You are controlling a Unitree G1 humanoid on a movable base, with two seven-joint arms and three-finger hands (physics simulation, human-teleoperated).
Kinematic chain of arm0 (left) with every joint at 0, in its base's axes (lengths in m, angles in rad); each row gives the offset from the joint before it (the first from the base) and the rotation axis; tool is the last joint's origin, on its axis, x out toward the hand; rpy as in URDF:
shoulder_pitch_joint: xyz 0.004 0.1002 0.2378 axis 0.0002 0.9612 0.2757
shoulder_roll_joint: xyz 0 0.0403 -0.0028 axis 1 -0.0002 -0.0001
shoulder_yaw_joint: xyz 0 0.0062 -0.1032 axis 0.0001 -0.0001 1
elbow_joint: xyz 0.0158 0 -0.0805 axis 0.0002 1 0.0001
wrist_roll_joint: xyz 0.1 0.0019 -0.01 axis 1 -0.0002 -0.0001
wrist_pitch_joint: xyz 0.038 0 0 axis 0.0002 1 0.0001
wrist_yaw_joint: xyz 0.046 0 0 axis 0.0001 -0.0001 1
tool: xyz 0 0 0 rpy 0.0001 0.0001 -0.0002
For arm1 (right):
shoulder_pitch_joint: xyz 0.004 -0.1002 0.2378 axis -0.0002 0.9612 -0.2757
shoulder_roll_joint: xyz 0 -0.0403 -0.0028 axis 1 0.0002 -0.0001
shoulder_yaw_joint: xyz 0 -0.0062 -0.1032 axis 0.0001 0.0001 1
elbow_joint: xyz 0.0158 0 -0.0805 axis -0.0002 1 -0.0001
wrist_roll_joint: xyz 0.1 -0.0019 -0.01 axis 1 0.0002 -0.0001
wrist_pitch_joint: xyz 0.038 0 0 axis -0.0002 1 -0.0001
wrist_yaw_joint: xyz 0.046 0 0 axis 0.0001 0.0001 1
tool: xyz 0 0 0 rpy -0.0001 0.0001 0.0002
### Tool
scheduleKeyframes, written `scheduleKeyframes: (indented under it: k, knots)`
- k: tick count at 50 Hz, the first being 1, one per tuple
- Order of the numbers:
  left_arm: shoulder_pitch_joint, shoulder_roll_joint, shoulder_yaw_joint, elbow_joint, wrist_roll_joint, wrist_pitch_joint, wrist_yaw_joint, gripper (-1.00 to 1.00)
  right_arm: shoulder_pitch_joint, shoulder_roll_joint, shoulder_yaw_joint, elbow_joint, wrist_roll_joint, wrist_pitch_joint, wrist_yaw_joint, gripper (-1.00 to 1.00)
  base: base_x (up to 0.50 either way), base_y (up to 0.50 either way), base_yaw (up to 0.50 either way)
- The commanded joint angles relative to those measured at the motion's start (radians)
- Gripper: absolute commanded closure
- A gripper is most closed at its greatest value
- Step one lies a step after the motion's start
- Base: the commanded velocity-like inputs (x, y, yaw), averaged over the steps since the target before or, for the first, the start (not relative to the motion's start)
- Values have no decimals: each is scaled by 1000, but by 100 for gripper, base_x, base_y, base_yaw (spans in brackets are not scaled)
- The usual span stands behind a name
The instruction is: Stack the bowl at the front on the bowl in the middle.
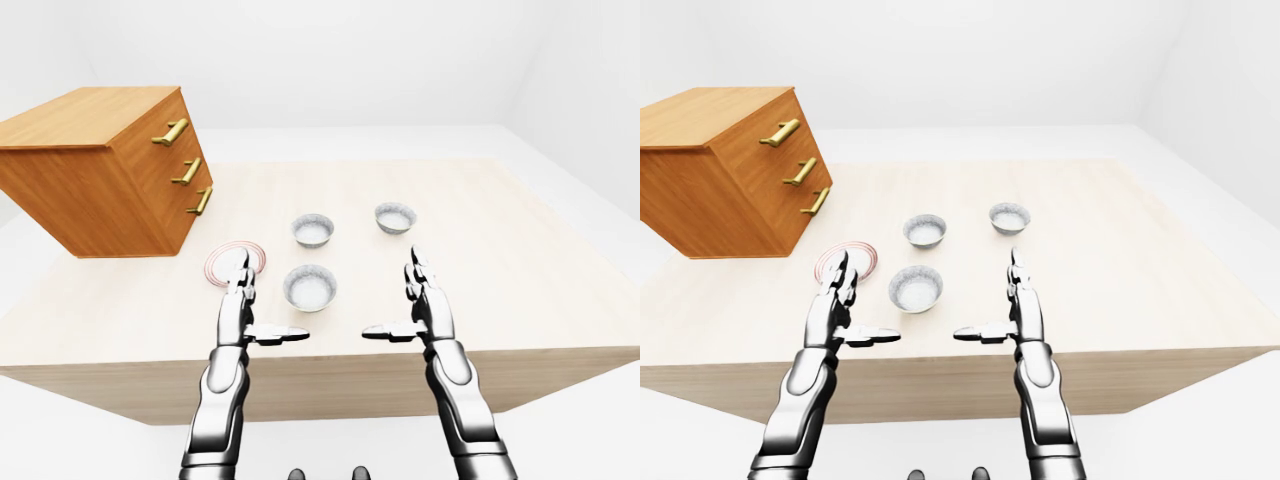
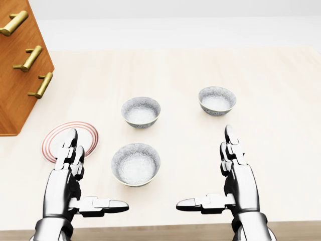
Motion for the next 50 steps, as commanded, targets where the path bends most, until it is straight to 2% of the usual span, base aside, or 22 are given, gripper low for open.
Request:
scheduleKeyframes:
  k: [1,5,7,8,11,14,16,20,27,29,32,39,42,47,50]
  knots:
    - [3,14,29,-6,-20,-2,-32,-100,2,-15,-16,26,-13,-30,35,-100,0,0,0]
    - [4,11,28,-8,-18,-8,-32,-100,6,-15,-16,36,-32,-41,37,-100,0,0,0]
    - [3,11,28,-6,-19,-9,-33,-100,-6,-17,-23,62,-47,-35,21,-100,0,0,0]
    - [3,11,29,-6,-18,-9,-33,-100,-7,-18,-23,67,-47,-44,23,-100,0,0,0]
    - [4,11,29,-7,-20,-8,-33,-100,-12,-18,-25,71,-50,-28,21,-100,-12,-50,0]
    - [6,11,29,-9,-17,-10,-32,-100,-21,-19,-27,86,-65,-43,6,-100,-13,-50,0]
    - [9,12,29,-13,-16,-8,-32,-100,-29,-21,-27,77,-76,-34,-5,-100,-12,-38,0]
    - [15,17,45,-40,-35,7,-39,-100,-51,-22,-28,48,-122,19,-50,-100,0,0,0]
    - [34,17,53,-83,-46,19,-46,-100,-32,-34,-27,-32,-144,88,-12,-100,0,0,0]
    - [44,15,51,-100,-47,21,-47,-100,-24,-36,-29,-47,-153,90,-4,-100,0,0,0]
    - [52,13,50,-114,-46,23,-50,-100,-7,-34,-17,-55,-179,71,14,-100,18,0,0]
    - [50,14,52,-110,-44,21,-49,-100,-5,-28,-16,-57,-199,68,11,-100,31,0,0]
    - [53,13,49,-113,-40,20,-49,-100,-1,-26,-13,-78,-212,84,9,-100,31,0,0]
    - [54,13,50,-116,-41,21,-50,-100,9,-23,-6,-91,-229,81,2,-100,31,0,0]
    - [57,13,50,-121,-41,20,-51,-100,32,-18,3,-141,-246,90,-3,-100,31,0,0]
